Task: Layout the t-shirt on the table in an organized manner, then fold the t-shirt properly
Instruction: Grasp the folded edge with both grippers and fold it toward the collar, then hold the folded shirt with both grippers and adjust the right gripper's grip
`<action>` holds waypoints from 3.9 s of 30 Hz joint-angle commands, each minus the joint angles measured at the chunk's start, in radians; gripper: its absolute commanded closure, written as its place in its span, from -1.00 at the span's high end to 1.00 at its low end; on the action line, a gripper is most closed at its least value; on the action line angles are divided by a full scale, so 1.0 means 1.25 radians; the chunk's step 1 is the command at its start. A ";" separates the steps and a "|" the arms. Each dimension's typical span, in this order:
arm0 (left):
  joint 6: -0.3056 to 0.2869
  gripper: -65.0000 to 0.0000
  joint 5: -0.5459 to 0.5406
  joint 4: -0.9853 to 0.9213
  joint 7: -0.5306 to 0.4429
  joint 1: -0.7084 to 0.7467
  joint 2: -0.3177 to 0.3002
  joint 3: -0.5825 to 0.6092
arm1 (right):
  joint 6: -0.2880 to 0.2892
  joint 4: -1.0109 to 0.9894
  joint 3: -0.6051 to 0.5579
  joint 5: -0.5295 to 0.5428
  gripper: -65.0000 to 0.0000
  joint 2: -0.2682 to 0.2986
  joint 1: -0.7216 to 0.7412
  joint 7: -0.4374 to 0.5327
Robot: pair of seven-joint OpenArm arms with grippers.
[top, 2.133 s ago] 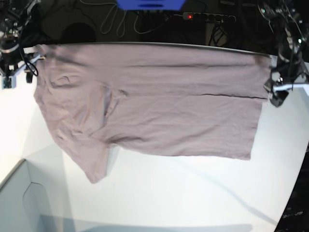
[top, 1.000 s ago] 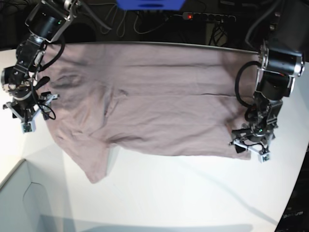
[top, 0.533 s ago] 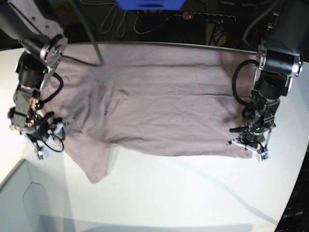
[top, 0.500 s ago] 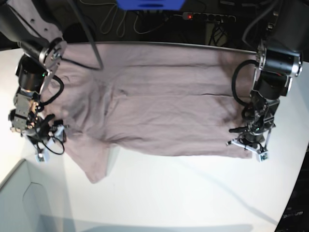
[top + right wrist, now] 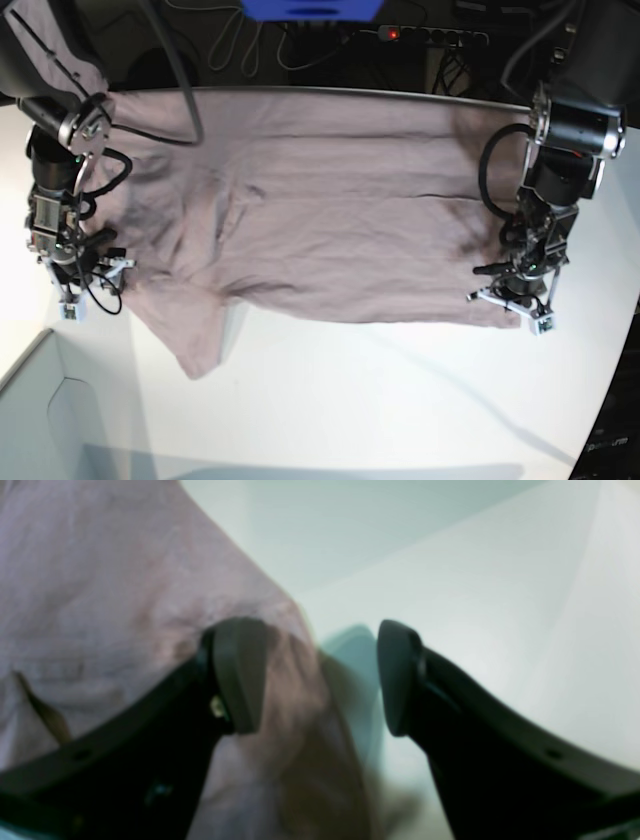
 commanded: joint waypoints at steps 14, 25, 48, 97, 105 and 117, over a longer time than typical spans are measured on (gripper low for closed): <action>-0.002 -1.00 -0.008 0.007 0.029 -0.008 -0.002 -0.002 | 0.000 0.075 0.003 -0.002 -1.00 0.001 0.001 -0.005; 0.004 -1.00 -0.207 0.340 0.070 0.157 -0.062 -0.002 | 0.001 0.359 0.005 0.000 -1.00 -0.076 -0.150 -0.005; 0.002 -1.00 -0.383 0.680 0.124 0.439 -0.188 -0.048 | 0.001 0.790 0.005 0.345 -1.00 -0.149 -0.564 -0.005; -0.001 -0.05 -0.374 0.579 0.218 0.398 -0.132 -0.220 | 0.001 0.898 0.028 0.342 -0.31 -0.154 -0.667 -0.014; -0.001 -0.05 -0.374 0.519 0.213 0.333 -0.124 -0.116 | 0.001 0.894 0.028 0.342 -0.31 -0.154 -0.667 -0.014; -0.001 -0.28 -0.374 0.530 0.213 0.340 -0.125 -0.113 | 0.001 0.896 0.028 0.342 -0.31 -0.152 -0.666 -0.014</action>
